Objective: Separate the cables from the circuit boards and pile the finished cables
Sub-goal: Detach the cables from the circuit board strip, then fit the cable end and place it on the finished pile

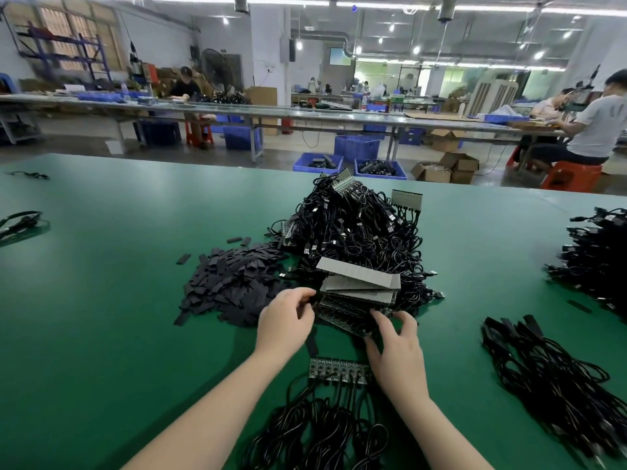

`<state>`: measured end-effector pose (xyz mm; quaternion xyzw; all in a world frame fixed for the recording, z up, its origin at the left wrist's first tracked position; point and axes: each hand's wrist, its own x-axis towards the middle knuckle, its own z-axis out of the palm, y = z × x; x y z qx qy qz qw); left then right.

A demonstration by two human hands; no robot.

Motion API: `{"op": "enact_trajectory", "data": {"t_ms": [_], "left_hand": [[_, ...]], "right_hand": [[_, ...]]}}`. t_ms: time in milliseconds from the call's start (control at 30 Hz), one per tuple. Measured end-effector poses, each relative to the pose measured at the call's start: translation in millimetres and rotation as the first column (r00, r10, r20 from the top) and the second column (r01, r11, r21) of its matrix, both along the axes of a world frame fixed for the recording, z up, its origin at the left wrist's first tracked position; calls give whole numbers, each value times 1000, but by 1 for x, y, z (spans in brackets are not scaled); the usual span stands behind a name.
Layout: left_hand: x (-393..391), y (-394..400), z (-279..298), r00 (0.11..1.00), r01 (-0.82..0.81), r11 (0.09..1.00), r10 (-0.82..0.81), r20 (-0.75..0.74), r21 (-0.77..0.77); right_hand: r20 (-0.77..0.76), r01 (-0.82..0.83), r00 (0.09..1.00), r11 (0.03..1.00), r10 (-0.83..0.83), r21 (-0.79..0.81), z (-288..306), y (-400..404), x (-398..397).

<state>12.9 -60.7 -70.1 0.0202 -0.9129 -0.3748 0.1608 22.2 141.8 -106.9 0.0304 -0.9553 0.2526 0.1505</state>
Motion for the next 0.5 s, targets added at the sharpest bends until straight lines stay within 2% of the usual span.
{"op": "enact_trajectory", "data": {"t_ms": [133,300,500], "left_hand": [[-3,-23,-5,995,-57,984,43,-86,-169],[-14,-34,-1,994,-71,972,52,-93,-222],[-31,-16,19,980,-5,955,-55,-193,-295]], "right_hand": [[-12,2,1000,999,-3,-44,-5,0,0],[-29,10,1000,998,-11,-60,-8,1,2],[-33,11,999,995,-14,-104,-9,0,0]]}}
